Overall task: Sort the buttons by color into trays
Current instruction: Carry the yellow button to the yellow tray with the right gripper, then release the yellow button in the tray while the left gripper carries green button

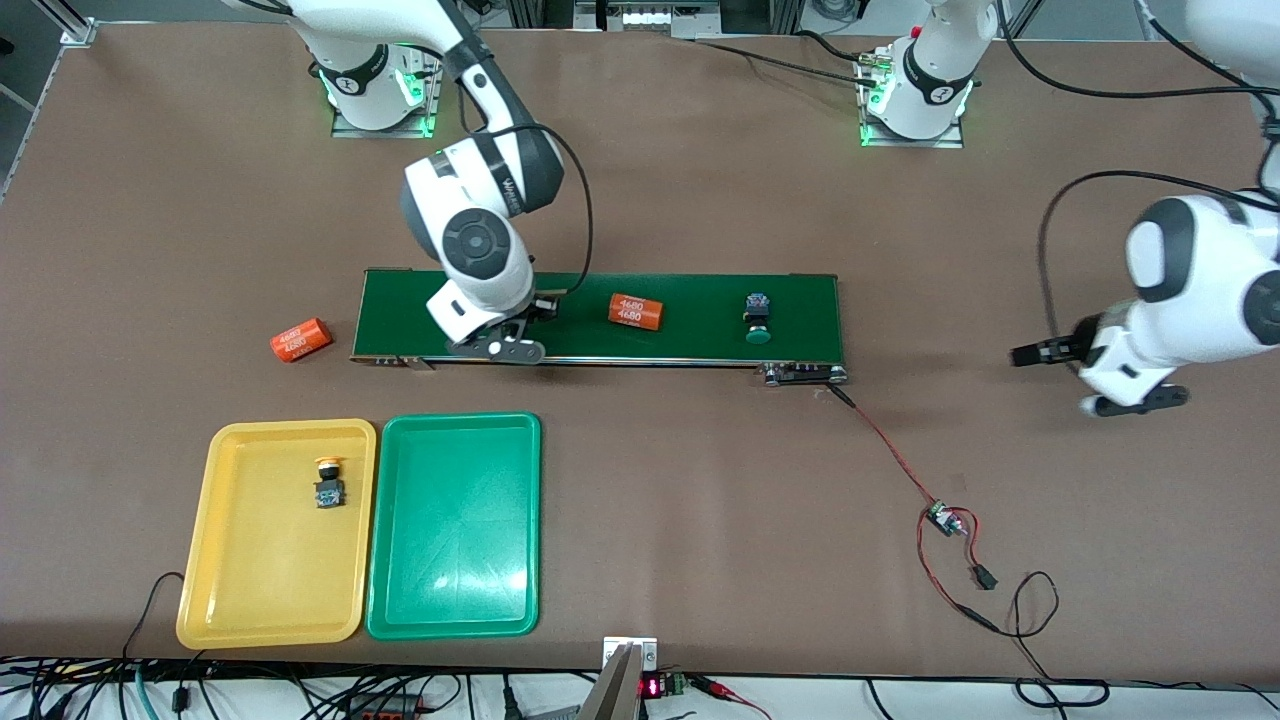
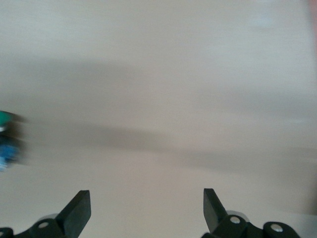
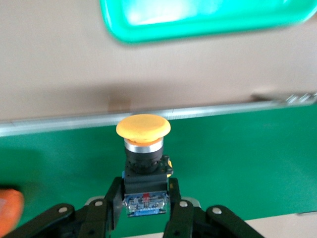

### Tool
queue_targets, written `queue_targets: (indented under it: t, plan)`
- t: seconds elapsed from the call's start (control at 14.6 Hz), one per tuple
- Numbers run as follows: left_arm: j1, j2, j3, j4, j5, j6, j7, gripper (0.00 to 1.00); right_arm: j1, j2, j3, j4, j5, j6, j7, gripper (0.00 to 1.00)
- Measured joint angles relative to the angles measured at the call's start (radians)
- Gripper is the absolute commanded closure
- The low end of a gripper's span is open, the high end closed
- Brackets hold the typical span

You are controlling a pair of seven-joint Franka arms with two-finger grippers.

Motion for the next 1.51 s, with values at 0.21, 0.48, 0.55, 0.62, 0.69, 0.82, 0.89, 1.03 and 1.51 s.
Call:
queue_targets:
  t: [0.21, 0.48, 0.55, 0.62, 0.69, 0.82, 0.89, 1.03, 1.51]
  plan:
    - [0.036, 0.05, 0.085, -0.002, 0.094, 0.083, 0.113, 0.0, -0.099, 0.014, -0.004, 0.129, -0.02, -0.056, -0.008, 1.0]
    - [0.038, 0.149, 0.172, -0.004, 0.206, 0.249, 0.18, 0.0, -0.256, 0.121, -0.009, 0.198, -0.083, -0.041, -0.171, 1.0]
    - [0.039, 0.174, 0.187, -0.005, 0.217, 0.277, 0.185, 0.0, -0.302, 0.152, -0.01, 0.211, -0.088, -0.021, -0.255, 1.0]
    - [0.039, 0.195, 0.199, -0.005, 0.222, 0.291, 0.189, 0.0, -0.347, 0.179, -0.011, 0.225, -0.1, -0.005, -0.348, 1.0]
    - [0.039, 0.211, 0.208, -0.005, 0.223, 0.297, 0.192, 0.0, -0.385, 0.201, -0.014, 0.237, -0.133, 0.005, -0.431, 1.0]
    - [0.039, 0.225, 0.22, -0.005, 0.223, 0.303, 0.195, 0.42, -0.441, 0.227, -0.025, 0.25, -0.19, 0.036, -0.559, 1.0]
    - [0.039, 0.225, 0.223, -0.005, 0.223, 0.303, 0.196, 0.59, -0.468, 0.235, -0.029, 0.252, -0.196, 0.071, -0.624, 1.0]
    - [0.039, 0.225, 0.224, -0.004, 0.224, 0.303, 0.205, 0.8, -0.526, 0.256, -0.03, 0.252, -0.195, 0.154, -0.741, 1.0]
    - [0.03, 0.172, 0.173, 0.031, 0.224, 0.189, 0.222, 0.85, -0.563, 0.367, -0.023, 0.253, -0.191, 0.418, -0.855, 0.22]
